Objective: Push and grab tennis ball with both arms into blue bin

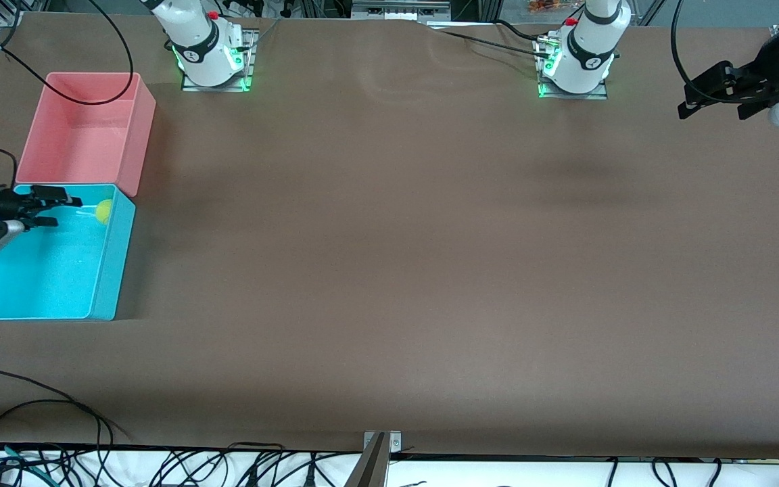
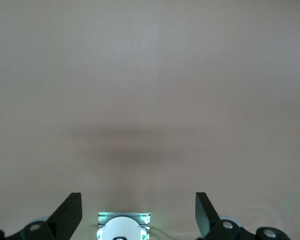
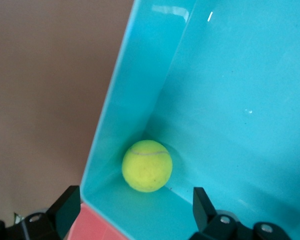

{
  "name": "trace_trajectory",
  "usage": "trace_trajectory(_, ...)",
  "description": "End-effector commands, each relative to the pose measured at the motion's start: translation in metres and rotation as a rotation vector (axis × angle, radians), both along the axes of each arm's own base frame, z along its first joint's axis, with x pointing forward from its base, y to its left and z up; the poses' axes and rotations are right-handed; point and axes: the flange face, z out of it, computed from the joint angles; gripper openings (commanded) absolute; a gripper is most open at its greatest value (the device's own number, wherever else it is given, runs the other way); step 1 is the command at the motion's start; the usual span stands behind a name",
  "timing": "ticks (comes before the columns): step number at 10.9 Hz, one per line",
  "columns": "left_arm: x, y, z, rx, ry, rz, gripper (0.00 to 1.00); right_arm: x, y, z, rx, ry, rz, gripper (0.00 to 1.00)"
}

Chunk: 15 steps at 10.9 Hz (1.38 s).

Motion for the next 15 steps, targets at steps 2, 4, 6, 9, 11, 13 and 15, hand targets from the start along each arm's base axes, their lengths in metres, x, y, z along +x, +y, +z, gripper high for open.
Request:
trace_trajectory(2,0.003,-0.004,0.006,-0.011,-0.004,0.011,1.00,-0.005,-0.012,0.086,-0.047,0.039,-0.010,1.00)
trace_trajectory(4,0.003,-0.004,0.006,-0.010,-0.002,0.013,1.00,-0.004,-0.012,0.130,-0.111,0.081,-0.033,1.00)
trace_trajectory(6,0.002,-0.006,0.005,-0.008,0.001,0.010,1.00,0.004,-0.006,0.168,-0.146,0.085,-0.025,1.00)
trace_trajectory(9,0.002,-0.004,0.005,-0.008,0.005,0.012,1.00,0.030,0.032,0.214,-0.275,0.045,0.085,1.00)
trace_trajectory(11,0.002,-0.005,0.005,-0.008,0.005,0.011,1.00,0.025,0.028,0.238,-0.294,0.072,-0.039,1.00)
trace_trajectory(13,0.002,-0.008,0.005,-0.009,0.006,0.009,1.00,0.028,0.042,0.268,-0.338,0.043,-0.194,1.00)
trace_trajectory(15,0.002,-0.011,0.005,-0.007,0.007,-0.002,1.00,0.022,0.058,0.305,-0.353,-0.006,-0.273,1.00)
